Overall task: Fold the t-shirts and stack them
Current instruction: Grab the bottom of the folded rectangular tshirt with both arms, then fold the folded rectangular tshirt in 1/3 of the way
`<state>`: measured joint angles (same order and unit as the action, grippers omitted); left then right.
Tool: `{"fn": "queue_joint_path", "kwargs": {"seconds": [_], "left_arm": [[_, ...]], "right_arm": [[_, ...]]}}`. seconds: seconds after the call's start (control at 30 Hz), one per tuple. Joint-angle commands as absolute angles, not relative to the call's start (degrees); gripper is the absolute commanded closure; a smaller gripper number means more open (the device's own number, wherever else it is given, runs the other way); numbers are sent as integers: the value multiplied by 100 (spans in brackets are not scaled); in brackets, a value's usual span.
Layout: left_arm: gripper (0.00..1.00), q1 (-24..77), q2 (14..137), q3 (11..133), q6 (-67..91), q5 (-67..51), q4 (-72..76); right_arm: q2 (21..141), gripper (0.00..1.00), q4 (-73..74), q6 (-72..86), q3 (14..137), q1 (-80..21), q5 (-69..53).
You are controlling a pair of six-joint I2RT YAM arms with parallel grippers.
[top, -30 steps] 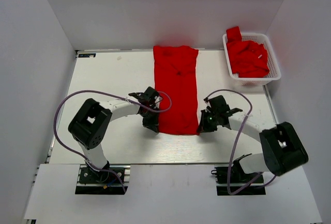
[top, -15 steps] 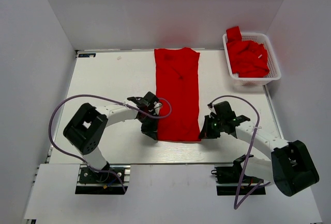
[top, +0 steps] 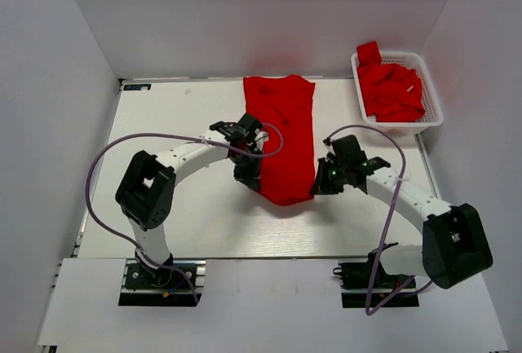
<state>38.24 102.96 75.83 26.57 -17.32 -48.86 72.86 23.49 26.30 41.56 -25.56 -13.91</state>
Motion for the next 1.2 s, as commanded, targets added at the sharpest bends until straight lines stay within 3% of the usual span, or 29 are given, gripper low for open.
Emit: {"fn": "queue_joint_path", "kwargs": {"seconds": [0.0,0.67,1.17], "left_arm": [[100,3700,10476,8225,2637,-1214,-5307],[100,2812,12217,11134,2470,-940,-5484],[100,2303,12920,12084,2470,-1248,-5361]], "right_arm": [[7592,100,2548,2452,4814,-2487,-932],[9702,100,2505,1907,7372,-1846,-878],[10977,100,2522,1776,8780,-1494,-1476]]}}
